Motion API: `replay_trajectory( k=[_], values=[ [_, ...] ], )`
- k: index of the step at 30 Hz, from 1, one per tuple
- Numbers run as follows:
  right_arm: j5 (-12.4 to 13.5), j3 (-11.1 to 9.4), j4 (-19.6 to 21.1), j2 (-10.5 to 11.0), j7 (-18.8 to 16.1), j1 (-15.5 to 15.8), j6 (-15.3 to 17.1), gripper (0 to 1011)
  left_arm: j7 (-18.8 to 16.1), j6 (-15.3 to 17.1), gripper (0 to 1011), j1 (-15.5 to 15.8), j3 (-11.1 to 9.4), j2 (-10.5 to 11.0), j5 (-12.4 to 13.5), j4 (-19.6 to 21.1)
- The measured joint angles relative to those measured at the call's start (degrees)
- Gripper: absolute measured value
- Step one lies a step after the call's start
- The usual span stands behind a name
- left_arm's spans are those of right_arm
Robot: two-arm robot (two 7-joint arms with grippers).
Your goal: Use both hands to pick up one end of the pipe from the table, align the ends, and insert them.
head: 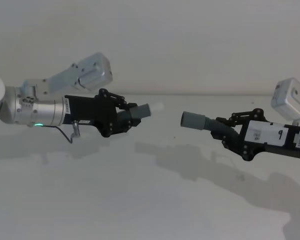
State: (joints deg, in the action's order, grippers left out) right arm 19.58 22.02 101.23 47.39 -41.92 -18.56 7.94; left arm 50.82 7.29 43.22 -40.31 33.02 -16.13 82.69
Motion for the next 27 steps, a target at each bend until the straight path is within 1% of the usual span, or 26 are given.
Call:
replay_trajectory(
  k=[6,12,27],
  values=[
    [0.5,0.2,0.5,0.9,-1.0,0.0,-0.2,282,1.8,-0.9,368,0.4,-0.9,0.4,-0.3,1.5],
    [0.9,0.6,0.8,1.7,-1.7,-0.1,-0.3,282,3.0,-1.3,368,0.8,-1.6,0.9,-0.3,2.9],
    [1.4,1.7,0.6,2.6,-2.6,-0.9,0.1,282,4.0,-1.8,368,1.5,-2.9,1.7,-0.1,4.3]
  ],
)
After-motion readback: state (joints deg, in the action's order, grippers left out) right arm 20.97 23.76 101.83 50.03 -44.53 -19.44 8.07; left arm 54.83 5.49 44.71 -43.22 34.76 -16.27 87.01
